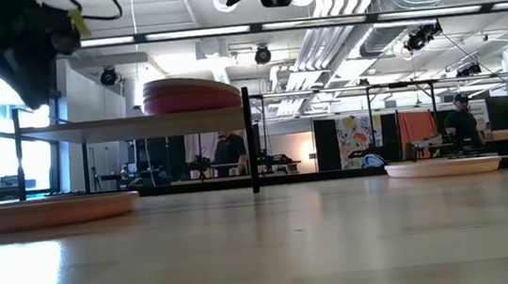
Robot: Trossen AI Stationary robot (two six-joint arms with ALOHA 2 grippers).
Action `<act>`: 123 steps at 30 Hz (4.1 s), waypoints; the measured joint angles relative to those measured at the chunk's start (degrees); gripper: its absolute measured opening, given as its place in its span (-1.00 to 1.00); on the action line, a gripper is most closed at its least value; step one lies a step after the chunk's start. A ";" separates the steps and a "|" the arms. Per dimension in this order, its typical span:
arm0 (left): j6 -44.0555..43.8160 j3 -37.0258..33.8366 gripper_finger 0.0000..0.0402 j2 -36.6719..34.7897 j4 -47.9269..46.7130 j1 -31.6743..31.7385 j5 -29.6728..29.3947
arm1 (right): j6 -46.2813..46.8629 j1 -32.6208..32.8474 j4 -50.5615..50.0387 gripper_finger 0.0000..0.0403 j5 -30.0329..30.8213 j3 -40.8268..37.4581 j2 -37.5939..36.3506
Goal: Place and stack plates onto a shelf
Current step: Put the light orange plate on the shelf
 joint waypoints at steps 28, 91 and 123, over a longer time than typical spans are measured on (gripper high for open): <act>-4.69 -20.57 -0.48 1.39 14.79 -3.04 -0.04 | 7.45 5.70 1.59 -0.43 7.22 -0.02 0.08; -1.25 -19.78 -0.98 7.99 19.77 -2.00 4.23 | 5.29 7.08 2.00 -0.43 7.70 -0.07 0.12; -4.68 12.58 -0.99 -4.09 -5.37 4.11 -31.65 | -6.34 6.19 1.98 -0.43 8.68 -0.07 0.12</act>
